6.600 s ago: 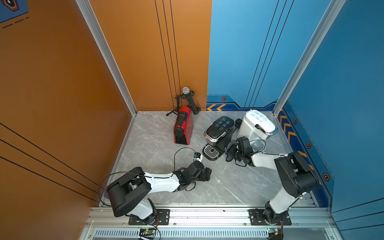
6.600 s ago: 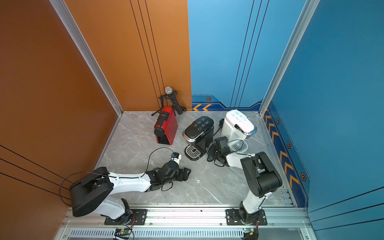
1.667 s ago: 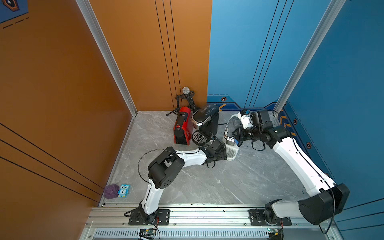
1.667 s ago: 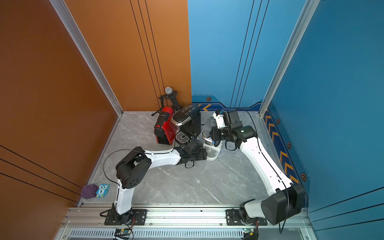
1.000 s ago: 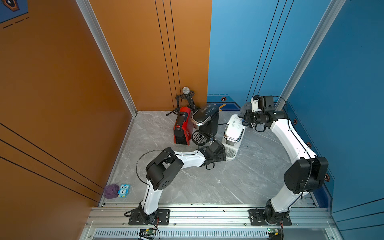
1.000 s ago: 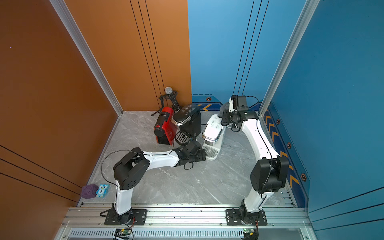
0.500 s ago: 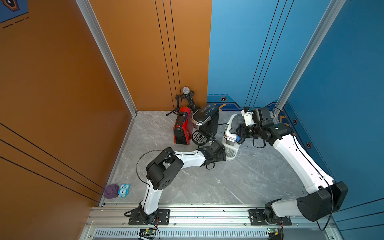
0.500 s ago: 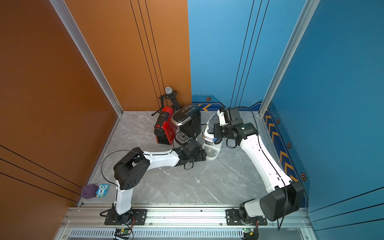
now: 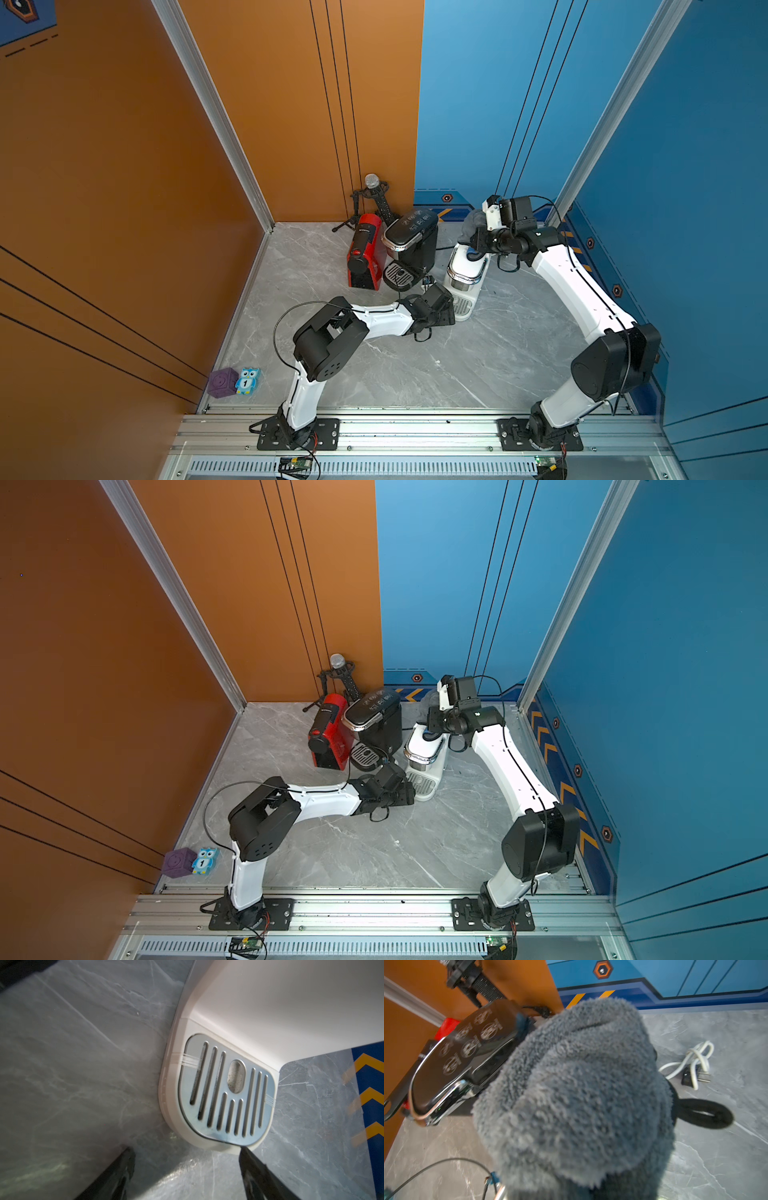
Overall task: Wipe the surface of a coffee machine
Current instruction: Wipe the dirt from the surface of the coffee machine.
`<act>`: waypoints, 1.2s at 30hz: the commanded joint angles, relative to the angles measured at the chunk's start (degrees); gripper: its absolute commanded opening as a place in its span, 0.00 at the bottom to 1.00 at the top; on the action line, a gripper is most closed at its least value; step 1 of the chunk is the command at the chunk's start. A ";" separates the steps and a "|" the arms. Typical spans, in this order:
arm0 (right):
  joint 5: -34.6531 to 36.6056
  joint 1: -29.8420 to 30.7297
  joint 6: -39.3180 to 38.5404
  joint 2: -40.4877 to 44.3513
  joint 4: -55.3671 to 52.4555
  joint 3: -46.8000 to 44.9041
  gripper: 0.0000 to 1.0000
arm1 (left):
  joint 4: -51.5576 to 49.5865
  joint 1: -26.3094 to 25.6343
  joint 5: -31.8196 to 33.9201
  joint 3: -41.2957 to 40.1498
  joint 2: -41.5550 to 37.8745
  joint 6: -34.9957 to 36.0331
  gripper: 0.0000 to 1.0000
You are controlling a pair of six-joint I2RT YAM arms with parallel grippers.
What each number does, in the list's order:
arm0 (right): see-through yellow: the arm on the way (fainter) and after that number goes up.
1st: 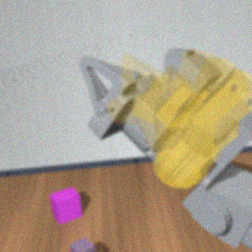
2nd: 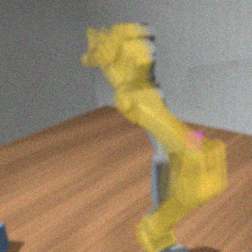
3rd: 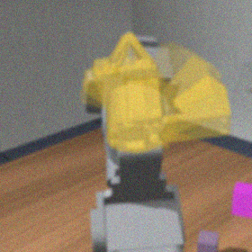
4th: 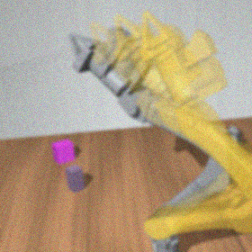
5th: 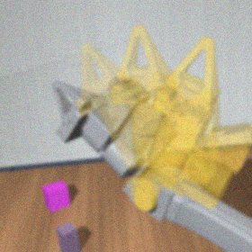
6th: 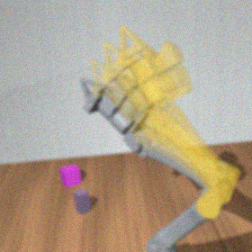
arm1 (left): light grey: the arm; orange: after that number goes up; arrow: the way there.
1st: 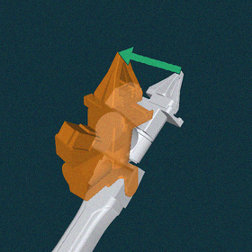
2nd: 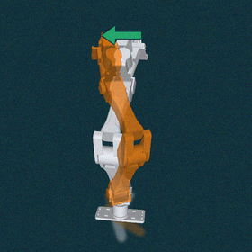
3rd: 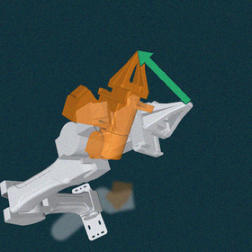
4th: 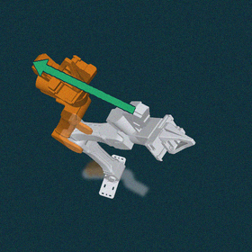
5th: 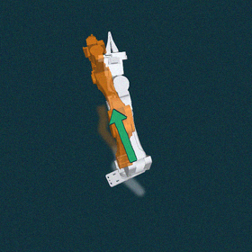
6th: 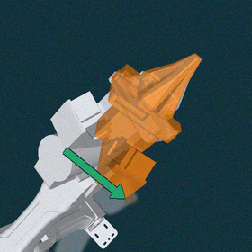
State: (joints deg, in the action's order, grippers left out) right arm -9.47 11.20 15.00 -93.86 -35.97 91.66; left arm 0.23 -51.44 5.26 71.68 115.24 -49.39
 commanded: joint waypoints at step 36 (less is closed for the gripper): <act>-20.81 -6.07 6.24 3.99 17.22 -28.99 0.09 | -5.68 -2.26 -1.47 1.76 3.06 0.52 0.80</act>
State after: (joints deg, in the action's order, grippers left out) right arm -25.34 2.81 21.96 -95.26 -19.99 56.82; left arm -1.06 -52.99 5.02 73.84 116.49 -48.95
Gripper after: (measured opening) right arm 0.162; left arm 0.803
